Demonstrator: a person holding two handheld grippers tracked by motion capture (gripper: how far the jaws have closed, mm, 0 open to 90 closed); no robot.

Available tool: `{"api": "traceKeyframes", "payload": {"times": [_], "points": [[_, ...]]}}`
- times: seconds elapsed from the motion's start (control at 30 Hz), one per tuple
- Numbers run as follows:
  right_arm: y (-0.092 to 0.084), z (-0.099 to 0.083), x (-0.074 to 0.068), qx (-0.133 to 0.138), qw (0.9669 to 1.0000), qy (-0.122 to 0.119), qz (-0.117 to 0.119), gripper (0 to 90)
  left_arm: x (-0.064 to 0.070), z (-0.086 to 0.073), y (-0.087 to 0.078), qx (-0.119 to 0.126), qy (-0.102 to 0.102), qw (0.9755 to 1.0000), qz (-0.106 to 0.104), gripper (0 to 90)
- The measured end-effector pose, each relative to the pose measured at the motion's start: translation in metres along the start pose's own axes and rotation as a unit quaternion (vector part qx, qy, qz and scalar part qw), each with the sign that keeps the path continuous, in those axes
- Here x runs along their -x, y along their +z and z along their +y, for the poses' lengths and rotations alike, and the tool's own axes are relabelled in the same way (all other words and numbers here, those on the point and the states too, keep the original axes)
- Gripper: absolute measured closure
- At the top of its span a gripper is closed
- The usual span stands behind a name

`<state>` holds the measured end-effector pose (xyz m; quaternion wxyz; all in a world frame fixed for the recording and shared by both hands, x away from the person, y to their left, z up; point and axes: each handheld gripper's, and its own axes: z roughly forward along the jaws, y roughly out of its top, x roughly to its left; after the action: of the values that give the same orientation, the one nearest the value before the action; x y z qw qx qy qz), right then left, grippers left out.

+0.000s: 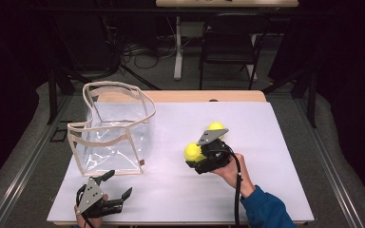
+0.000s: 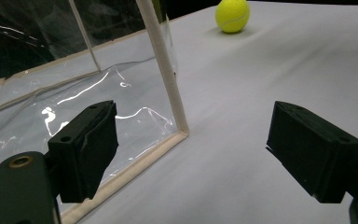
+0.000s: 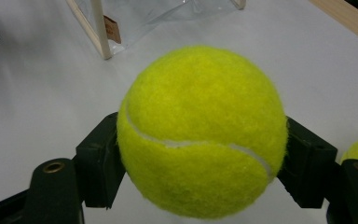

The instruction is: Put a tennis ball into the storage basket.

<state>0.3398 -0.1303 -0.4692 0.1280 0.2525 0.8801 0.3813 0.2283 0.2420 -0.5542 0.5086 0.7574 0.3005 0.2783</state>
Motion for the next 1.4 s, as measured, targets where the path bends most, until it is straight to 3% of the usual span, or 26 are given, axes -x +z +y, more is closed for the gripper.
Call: {"api": "traceKeyframes", "payload": {"times": [1.4], "points": [[-0.007, 0.041, 0.017, -0.01, 0.9998, -0.018, -0.005, 26.1, 0.0, 0.0, 0.003, -0.002, -0.002, 1.0, -0.004, 15.9]]}}
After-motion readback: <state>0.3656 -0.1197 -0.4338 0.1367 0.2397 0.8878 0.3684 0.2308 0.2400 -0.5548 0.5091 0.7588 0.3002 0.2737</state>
